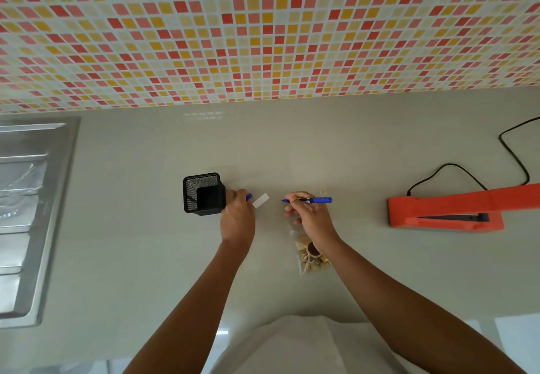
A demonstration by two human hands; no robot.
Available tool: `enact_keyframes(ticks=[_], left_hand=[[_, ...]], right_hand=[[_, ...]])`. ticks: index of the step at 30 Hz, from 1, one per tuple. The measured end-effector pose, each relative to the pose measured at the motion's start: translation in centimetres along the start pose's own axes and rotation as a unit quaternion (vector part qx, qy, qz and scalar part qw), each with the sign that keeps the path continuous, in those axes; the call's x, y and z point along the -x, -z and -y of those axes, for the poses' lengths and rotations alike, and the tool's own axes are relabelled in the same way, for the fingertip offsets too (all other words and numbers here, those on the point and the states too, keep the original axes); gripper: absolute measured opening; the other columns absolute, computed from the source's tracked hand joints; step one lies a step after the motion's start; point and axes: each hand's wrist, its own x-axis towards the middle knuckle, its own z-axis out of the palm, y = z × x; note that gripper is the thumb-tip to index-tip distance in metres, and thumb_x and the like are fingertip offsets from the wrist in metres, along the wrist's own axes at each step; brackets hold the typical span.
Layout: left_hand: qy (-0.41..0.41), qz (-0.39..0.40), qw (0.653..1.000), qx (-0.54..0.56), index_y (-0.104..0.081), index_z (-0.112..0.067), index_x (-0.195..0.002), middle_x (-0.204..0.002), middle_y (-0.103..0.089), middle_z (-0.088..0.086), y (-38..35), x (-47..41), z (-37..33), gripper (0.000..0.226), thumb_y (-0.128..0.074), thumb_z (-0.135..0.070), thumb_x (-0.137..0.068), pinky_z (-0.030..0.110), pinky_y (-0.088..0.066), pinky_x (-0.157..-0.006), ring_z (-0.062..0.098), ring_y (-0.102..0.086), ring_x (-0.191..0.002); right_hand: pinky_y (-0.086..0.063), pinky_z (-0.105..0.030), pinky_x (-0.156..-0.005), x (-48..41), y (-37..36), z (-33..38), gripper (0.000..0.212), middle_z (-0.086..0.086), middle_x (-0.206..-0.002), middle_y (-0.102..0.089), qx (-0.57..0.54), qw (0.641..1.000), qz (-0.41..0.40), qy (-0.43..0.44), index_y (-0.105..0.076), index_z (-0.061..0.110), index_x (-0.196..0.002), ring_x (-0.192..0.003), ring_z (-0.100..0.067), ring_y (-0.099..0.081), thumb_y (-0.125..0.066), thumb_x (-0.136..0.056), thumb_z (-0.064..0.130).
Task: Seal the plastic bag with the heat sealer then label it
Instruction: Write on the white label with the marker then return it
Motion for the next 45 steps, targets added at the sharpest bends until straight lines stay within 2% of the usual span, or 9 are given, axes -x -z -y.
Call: enact_keyframes(ticks=[4,12,18,26,31,35,39,43,45], left_hand=[[-0.056,-0.018,0.998,-0.016,-0.066,-0.006,-0.098,-0.101,-0.059,0.013,0.1,0.3,-0.4,0.011,-0.064,-0.008,-0.088,0.039,-0.050,-0.053,0.037,-0.063,-0.066],[-0.134,0.038,0.989,-0.050,-0.071,-0.012,-0.100,-0.101,-0.063,0.009,-1.1,-0.2,-0.4,0.013,-0.064,-0.012,-0.089,0.035,-0.048,-0.056,0.034,-0.066,-0.069],[-0.136,0.065,0.985,-0.079,-0.073,-0.014,-0.096,-0.098,-0.065,0.006,-1.5,-0.3,-0.7,0.016,-0.069,-0.023,-0.083,0.028,-0.040,-0.054,0.033,-0.066,-0.066],[-0.164,0.058,0.980,-0.095,-0.073,-0.015,-0.077,-0.082,-0.064,0.004,-1.4,-0.4,-0.7,0.011,-0.069,-0.021,-0.085,0.025,-0.034,-0.050,0.030,-0.063,-0.060],[-0.167,0.039,0.978,-0.119,-0.067,-0.015,-0.066,-0.065,-0.062,0.003,-1.3,-0.1,-0.7,0.016,-0.075,-0.016,-0.080,0.023,-0.028,-0.045,0.028,-0.059,-0.049],[-0.170,0.032,0.975,-0.137,-0.066,-0.017,-0.062,-0.057,-0.060,0.001,-1.3,0.1,-0.7,0.018,-0.079,-0.012,-0.073,0.024,-0.031,-0.040,0.026,-0.058,-0.043],[-0.181,0.012,0.976,-0.121,-0.063,-0.015,-0.059,-0.051,-0.057,0.002,-1.1,0.6,-0.9,0.021,-0.078,-0.002,-0.064,0.020,-0.025,-0.040,0.023,-0.052,-0.039],[-0.155,0.017,0.987,-0.039,-0.063,-0.011,-0.073,-0.067,-0.061,0.004,-1.5,1.7,-0.3,0.009,-0.068,-0.004,-0.071,0.025,-0.036,-0.045,0.024,-0.057,-0.054],[-0.144,0.030,0.989,0.003,-0.063,-0.011,-0.080,-0.075,-0.063,0.004,-1.8,2.4,0.1,0.007,-0.064,-0.006,-0.075,0.028,-0.041,-0.051,0.024,-0.058,-0.061]], right_hand=[[-0.051,-0.022,-0.062,0.0,-0.2,-0.3,0.015,-0.004,-0.082,-0.074,0.008,1.000,-0.005,0.014,-0.073,0.017,-0.098,-0.076,-0.011,-0.071,-0.061,-0.098,0.026],[-0.051,-0.017,-0.064,-0.2,-0.7,-0.5,0.012,-0.012,-0.089,-0.074,-0.007,0.999,-0.009,0.036,-0.072,0.017,-0.098,-0.077,-0.012,-0.071,-0.061,-0.098,0.021],[-0.049,-0.013,-0.060,-0.3,-0.7,-0.2,0.016,-0.004,-0.087,-0.073,-0.008,0.999,-0.017,0.046,-0.072,0.008,-0.104,-0.073,-0.005,-0.070,-0.061,-0.098,0.018],[-0.054,-0.018,-0.065,-0.7,-1.1,-0.4,0.013,-0.004,-0.087,-0.073,0.015,0.997,-0.032,0.062,-0.071,0.010,-0.102,-0.071,-0.002,-0.069,-0.061,-0.098,0.017],[-0.053,-0.034,-0.069,-1.3,-1.5,-0.7,0.010,-0.009,-0.080,-0.072,0.025,0.997,-0.035,0.068,-0.072,0.020,-0.097,-0.071,-0.014,-0.067,-0.062,-0.097,0.021],[-0.052,-0.031,-0.070,-1.4,-1.8,-0.9,0.011,-0.011,-0.083,-0.073,0.037,0.995,-0.033,0.082,-0.072,0.017,-0.099,-0.076,-0.018,-0.069,-0.062,-0.097,0.018],[-0.052,-0.033,-0.069,-1.5,-2.6,-1.1,0.010,-0.005,-0.079,-0.072,0.042,0.992,-0.044,0.107,-0.072,0.014,-0.095,-0.075,-0.021,-0.068,-0.064,-0.096,0.020],[-0.047,-0.037,-0.066,-1.5,-4.0,-1.1,0.043,-0.018,-0.065,-0.057,0.031,0.985,-0.083,0.147,-0.058,0.001,-0.072,-0.063,-0.017,-0.054,-0.061,-0.097,0.036],[-0.047,-0.034,-0.068,-1.5,-4.7,-1.2,0.049,-0.008,-0.061,-0.055,0.031,0.982,-0.124,0.137,-0.055,0.006,-0.066,-0.062,-0.013,-0.054,-0.053,-0.099,0.042]])
